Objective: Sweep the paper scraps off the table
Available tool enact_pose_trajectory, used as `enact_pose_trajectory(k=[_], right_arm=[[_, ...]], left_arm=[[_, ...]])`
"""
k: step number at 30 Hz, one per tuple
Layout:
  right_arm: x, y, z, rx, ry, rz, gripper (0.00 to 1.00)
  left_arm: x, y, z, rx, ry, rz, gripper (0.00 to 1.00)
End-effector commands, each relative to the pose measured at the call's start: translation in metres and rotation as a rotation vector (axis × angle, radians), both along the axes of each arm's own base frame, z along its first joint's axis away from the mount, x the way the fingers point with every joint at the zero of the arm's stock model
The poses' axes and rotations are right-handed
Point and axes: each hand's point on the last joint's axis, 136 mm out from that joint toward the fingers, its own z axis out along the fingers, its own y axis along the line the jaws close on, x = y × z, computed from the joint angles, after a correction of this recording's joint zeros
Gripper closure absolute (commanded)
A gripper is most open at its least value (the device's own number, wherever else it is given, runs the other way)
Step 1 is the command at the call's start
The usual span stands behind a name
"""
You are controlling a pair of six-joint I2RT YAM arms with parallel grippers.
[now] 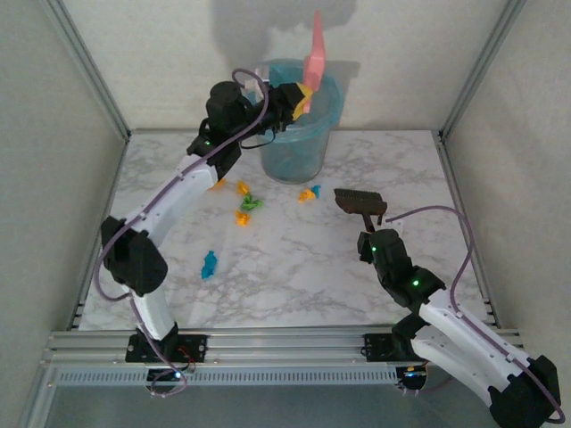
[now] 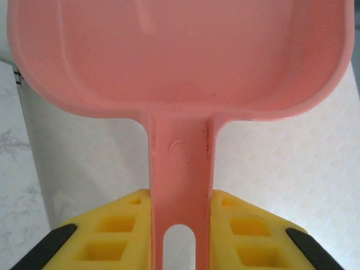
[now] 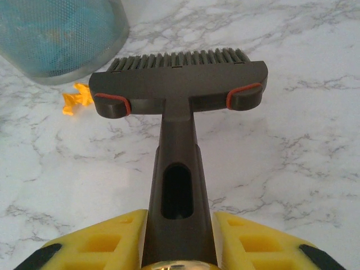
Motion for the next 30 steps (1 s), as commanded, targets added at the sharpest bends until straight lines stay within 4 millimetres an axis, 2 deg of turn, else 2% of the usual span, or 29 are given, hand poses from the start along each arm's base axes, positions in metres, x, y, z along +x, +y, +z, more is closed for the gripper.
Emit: enact_pose_trajectory(k=[1, 4, 6, 10, 12, 17, 20, 23, 30], right_arm=[[0.008, -0.003, 0.012, 0.012, -0.042, -0.053, 1.0], [0.008, -0.005, 0.009, 0.009, -0.021, -0.07, 1.0], [0.008, -0.008, 0.008, 0.017, -0.014, -0.084, 1.0], [0.009, -0.012, 0.005, 0.041, 0.002, -0.104, 1.0], [0.009, -0.015, 0.003, 0.05, 0.012, -0.112, 1.0], [0.009, -0.019, 0.001, 0.088, 0.03, -0.128, 1.0], [0.008, -0.018, 0.002, 0.113, 0.031, -0.119, 1.0], [0.007, -0.017, 0.006, 0.125, 0.029, -0.113, 1.0], [0.015, -0.01, 0.016, 0.144, 0.102, -0.115, 1.0]], left_arm=[[-0.044, -0.005, 0.027, 0.137, -0.146, -0.009, 1.0], [-0.076, -0.016, 0.018, 0.261, -0.188, -0.028, 1.0], [-0.093, -0.013, 0.008, 0.321, -0.191, -0.023, 1.0], [-0.124, 0.018, -0.006, 0.374, -0.218, 0.027, 1.0], [-0.135, 0.034, -0.022, 0.437, -0.214, 0.048, 1.0], [-0.157, 0.069, -0.114, 0.677, -0.086, 0.06, 1.0], [-0.176, 0.089, -0.161, 0.802, -0.022, 0.072, 1.0], [-0.197, 0.102, -0.196, 0.894, 0.017, 0.054, 1.0], [-0.212, 0.139, -0.288, 1.212, 0.19, 0.123, 1.0]])
